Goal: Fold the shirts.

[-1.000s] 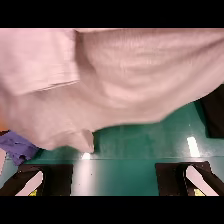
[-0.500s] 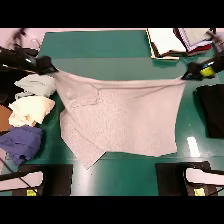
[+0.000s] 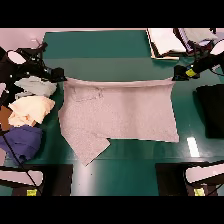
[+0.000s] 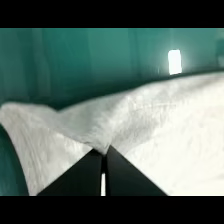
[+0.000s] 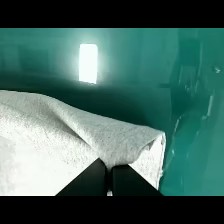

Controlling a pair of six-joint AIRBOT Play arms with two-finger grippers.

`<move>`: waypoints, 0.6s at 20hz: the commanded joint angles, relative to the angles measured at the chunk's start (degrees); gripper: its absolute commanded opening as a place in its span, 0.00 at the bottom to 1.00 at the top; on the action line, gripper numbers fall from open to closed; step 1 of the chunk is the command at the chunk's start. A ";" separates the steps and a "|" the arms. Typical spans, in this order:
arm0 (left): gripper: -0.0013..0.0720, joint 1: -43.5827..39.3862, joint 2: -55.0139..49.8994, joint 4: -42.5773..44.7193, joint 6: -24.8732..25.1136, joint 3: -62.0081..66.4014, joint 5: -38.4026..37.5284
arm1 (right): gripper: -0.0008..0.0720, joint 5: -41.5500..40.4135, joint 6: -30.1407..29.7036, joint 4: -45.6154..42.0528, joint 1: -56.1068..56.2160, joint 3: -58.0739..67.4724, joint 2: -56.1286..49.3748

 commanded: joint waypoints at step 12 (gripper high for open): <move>0.67 0.00 2.91 7.28 -6.14 -10.86 -5.99 | 0.58 -3.93 -0.79 6.19 -2.97 -18.80 8.48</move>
